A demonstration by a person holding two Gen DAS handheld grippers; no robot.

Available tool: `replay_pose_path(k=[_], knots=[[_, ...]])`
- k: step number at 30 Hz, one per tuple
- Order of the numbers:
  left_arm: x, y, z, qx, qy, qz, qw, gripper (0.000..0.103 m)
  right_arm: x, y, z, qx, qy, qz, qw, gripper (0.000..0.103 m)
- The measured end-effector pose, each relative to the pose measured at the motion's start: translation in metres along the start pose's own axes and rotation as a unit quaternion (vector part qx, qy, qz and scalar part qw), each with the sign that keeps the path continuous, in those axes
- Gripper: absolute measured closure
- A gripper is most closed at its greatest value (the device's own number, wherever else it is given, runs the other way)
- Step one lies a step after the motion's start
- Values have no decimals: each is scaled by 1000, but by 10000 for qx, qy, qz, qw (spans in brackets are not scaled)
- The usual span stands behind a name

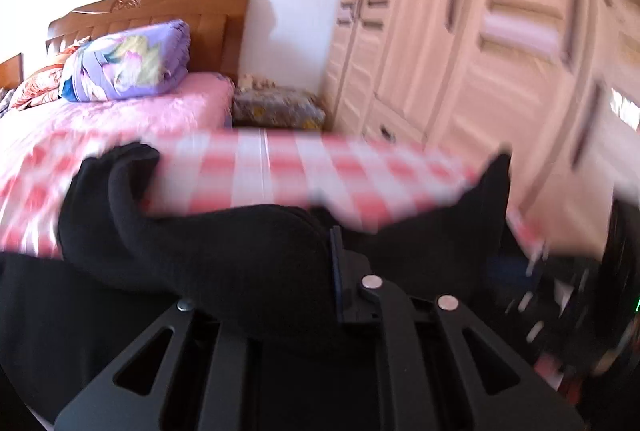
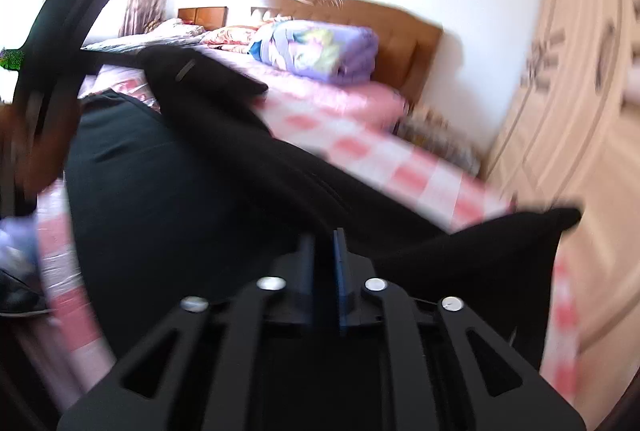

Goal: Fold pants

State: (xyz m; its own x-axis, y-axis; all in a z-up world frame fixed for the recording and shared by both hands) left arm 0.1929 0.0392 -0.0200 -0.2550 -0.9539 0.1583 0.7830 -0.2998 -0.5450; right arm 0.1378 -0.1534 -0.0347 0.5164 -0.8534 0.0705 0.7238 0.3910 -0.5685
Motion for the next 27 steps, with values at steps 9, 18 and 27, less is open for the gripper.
replay_pose_path(k=[9, 18, 27], knots=[[-51, -7, -67, -510, -1404, -438, 9878, 16, 77, -51, -47, 257, 2591, -396, 9647, 7], [-73, 7, -30, -658, -2105, -752, 9725, 7, 183, -14, -67, 535, 4692, -24, 8814, 24], [-86, 24, -24, -879, -2246, -405, 9696, 7, 223, 8, -52, 488, 4972, -71, 8663, 77]])
Point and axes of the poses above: each gripper's, at about its wrist camera, not at the fingertips, and y roughly the way its jaws point, x to its right, z to its top, the point moved 7 cm from there along y, roughly the way its jaws point, and after that the axes turned 1 degree about z, right-handed, at the moved point
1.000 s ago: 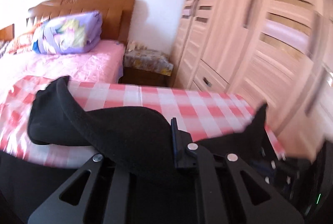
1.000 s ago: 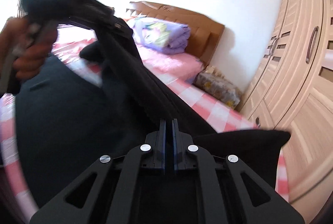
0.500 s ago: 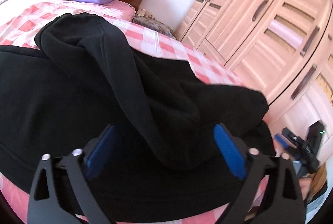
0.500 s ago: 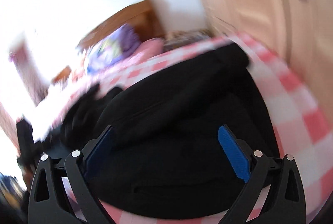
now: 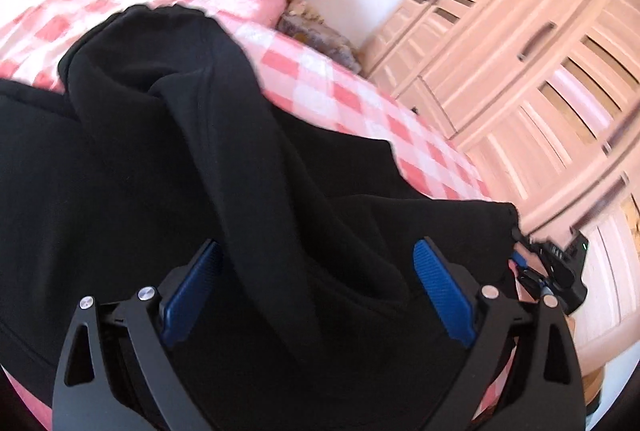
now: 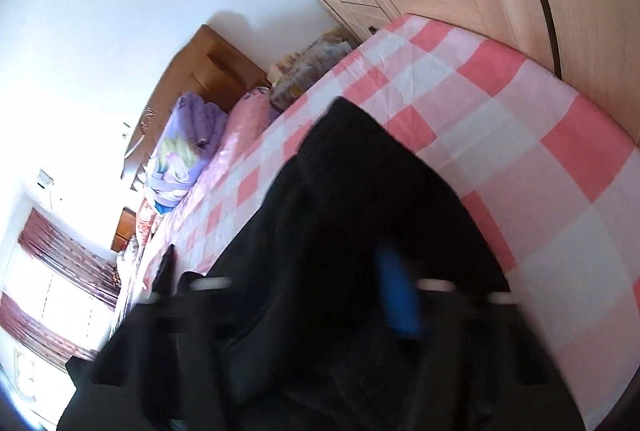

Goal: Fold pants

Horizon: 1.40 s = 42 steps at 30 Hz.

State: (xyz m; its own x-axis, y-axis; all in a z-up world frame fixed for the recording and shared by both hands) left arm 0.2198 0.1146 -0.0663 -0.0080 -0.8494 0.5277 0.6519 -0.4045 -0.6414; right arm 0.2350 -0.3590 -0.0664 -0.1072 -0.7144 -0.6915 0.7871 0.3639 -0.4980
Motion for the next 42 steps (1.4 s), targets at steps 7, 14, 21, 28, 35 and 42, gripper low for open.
replay_pose_path(k=[7, 14, 21, 28, 35, 42], knots=[[-18, 1, 12, -21, -335, 165, 9993, 7, -62, -64, 4, 819, -675, 669, 9921, 99], [-21, 25, 17, -481, -299, 1012, 9933, 46, -64, -65, 5, 547, -812, 388, 9944, 89], [-18, -18, 31, 41, -211, 526, 9984, 79, -1, -35, -17, -105, -264, -14, 9996, 86], [-14, -6, 37, -196, -88, 594, 9980, 77, 39, 7, -37, -679, 435, -168, 9966, 85], [-36, 16, 16, -283, -70, 758, 9967, 59, 11, 10, -49, -590, -711, -178, 9956, 32], [-42, 11, 15, -251, -52, 722, 9971, 52, 2, 1, -44, -232, -211, 132, 9994, 13]])
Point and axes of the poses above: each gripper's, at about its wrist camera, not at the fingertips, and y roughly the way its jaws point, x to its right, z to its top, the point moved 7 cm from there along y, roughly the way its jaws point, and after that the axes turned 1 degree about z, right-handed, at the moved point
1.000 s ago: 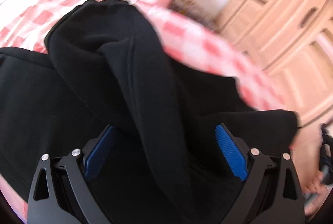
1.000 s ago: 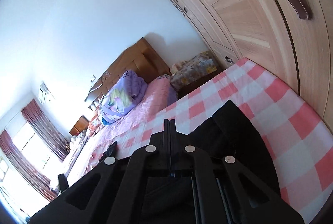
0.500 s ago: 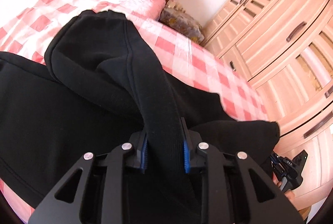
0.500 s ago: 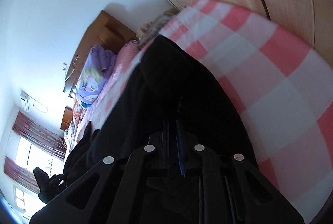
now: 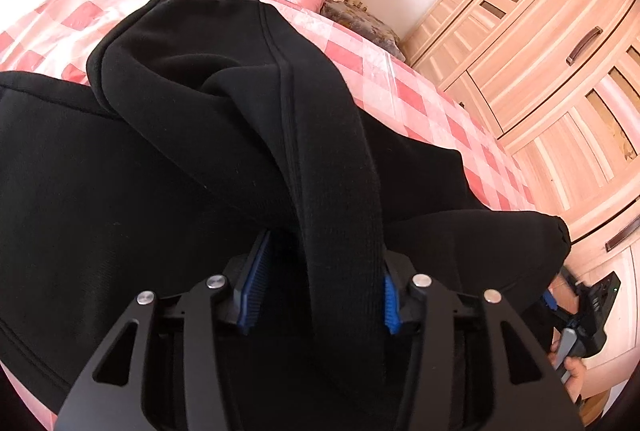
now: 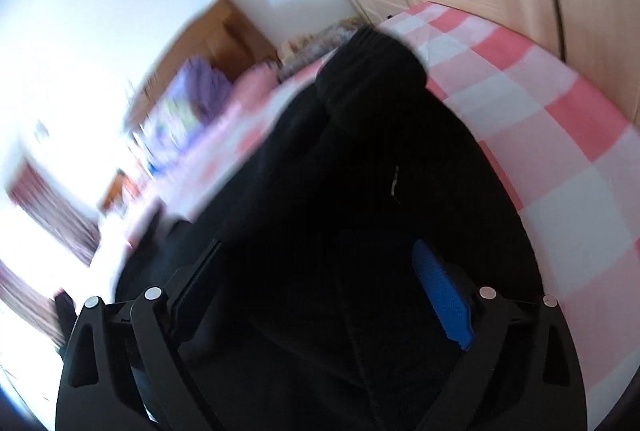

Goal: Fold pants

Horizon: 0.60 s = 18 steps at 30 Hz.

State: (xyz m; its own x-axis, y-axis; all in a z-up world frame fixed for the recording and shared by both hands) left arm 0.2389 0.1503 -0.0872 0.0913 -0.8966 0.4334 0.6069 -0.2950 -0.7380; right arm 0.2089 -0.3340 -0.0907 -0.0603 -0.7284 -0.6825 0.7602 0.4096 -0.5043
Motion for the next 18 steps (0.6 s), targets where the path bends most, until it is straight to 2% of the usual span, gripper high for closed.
replay_pose_path(k=[3, 5, 8, 10, 11, 13, 18], knots=[[-2, 2, 0, 10, 0, 53, 10000, 48, 5, 2, 14, 95, 157, 7, 9998, 13], [-2, 3, -1, 33, -36, 33, 10000, 47, 5, 12, 22, 10, 171, -84, 9998, 13], [-1, 1, -1, 61, -37, -4, 10000, 52, 7, 30, 33, -69, 157, -286, 9994, 15], [4, -1, -2, 56, 25, -195, 9998, 69, 3, 35, 36, -37, 64, -460, 9989, 28], [7, -3, -2, 60, 77, -225, 9997, 74, 1, 33, 39, 52, -18, -519, 9986, 49], [13, -11, 0, 176, 245, -129, 9995, 77, -7, 26, 39, 215, -149, -476, 9985, 65], [30, -44, 22, 532, 396, -303, 9973, 78, -38, -5, 49, 621, -563, -281, 9961, 75]])
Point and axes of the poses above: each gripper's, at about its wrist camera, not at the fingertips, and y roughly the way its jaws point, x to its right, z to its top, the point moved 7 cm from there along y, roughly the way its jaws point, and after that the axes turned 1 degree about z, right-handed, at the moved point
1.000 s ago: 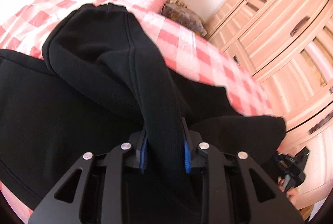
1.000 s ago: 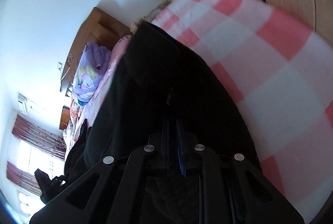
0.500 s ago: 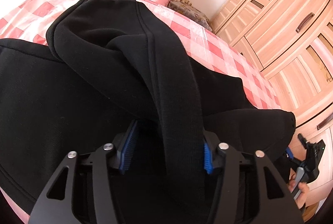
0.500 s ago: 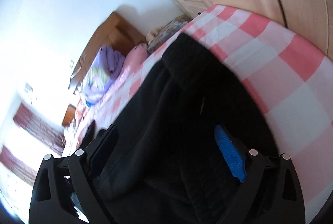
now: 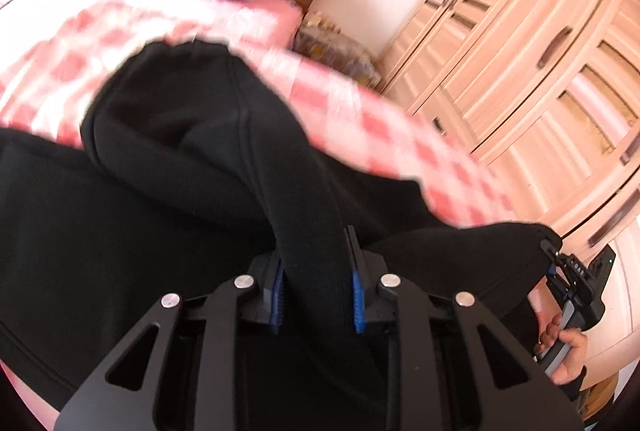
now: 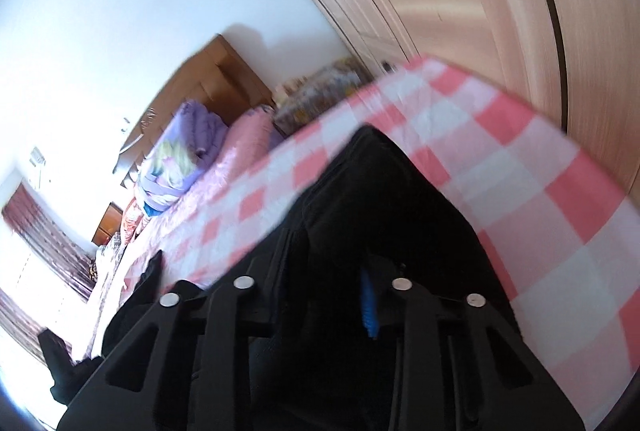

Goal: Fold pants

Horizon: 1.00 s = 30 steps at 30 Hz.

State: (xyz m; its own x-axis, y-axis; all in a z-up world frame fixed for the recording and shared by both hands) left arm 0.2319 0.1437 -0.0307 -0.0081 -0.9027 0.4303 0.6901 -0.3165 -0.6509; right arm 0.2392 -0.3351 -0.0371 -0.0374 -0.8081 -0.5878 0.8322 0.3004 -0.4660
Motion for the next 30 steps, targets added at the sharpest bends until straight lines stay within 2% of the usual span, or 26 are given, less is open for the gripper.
replay_pose_path(k=[3, 5, 8, 10, 13, 15, 18, 19, 24, 27, 29, 30], knots=[[10, -23, 22, 288, 133, -114, 9994, 80, -15, -21, 16, 173, -134, 276, 9994, 77], [14, -49, 35, 683, 267, 39, 9973, 84, -25, -38, 24, 315, -211, 379, 9986, 78], [15, -75, 35, 898, 363, -51, 9953, 84, -27, -70, 13, 404, -252, 558, 9973, 78], [7, -81, 19, 831, 392, -26, 9958, 84, -18, -87, -11, 388, -233, 554, 9974, 78], [-13, -71, -19, 432, 329, 23, 9985, 84, 11, -105, -55, 240, -33, 289, 9993, 79], [-25, -66, -43, 267, 248, -4, 9993, 84, 31, -108, -79, 86, 153, 116, 9998, 79], [-33, -55, -73, 146, 401, 273, 9987, 84, 64, -99, -113, -304, 526, -82, 9981, 79], [-35, -49, -77, 102, 445, 366, 9983, 84, 67, -100, -115, -214, 540, 29, 9983, 80], [-52, -35, -78, 24, 390, 595, 9975, 84, 54, -102, -103, -146, 314, -35, 9994, 80], [-55, -35, -89, -39, 496, 748, 9960, 84, 61, -98, -110, -294, 330, -187, 9988, 80], [-62, -35, -99, -89, 482, 795, 9956, 84, 68, -101, -115, -295, 329, -138, 9989, 80], [-65, -36, -102, -89, 462, 808, 9956, 80, 68, -102, -116, -328, 305, -122, 9989, 79]])
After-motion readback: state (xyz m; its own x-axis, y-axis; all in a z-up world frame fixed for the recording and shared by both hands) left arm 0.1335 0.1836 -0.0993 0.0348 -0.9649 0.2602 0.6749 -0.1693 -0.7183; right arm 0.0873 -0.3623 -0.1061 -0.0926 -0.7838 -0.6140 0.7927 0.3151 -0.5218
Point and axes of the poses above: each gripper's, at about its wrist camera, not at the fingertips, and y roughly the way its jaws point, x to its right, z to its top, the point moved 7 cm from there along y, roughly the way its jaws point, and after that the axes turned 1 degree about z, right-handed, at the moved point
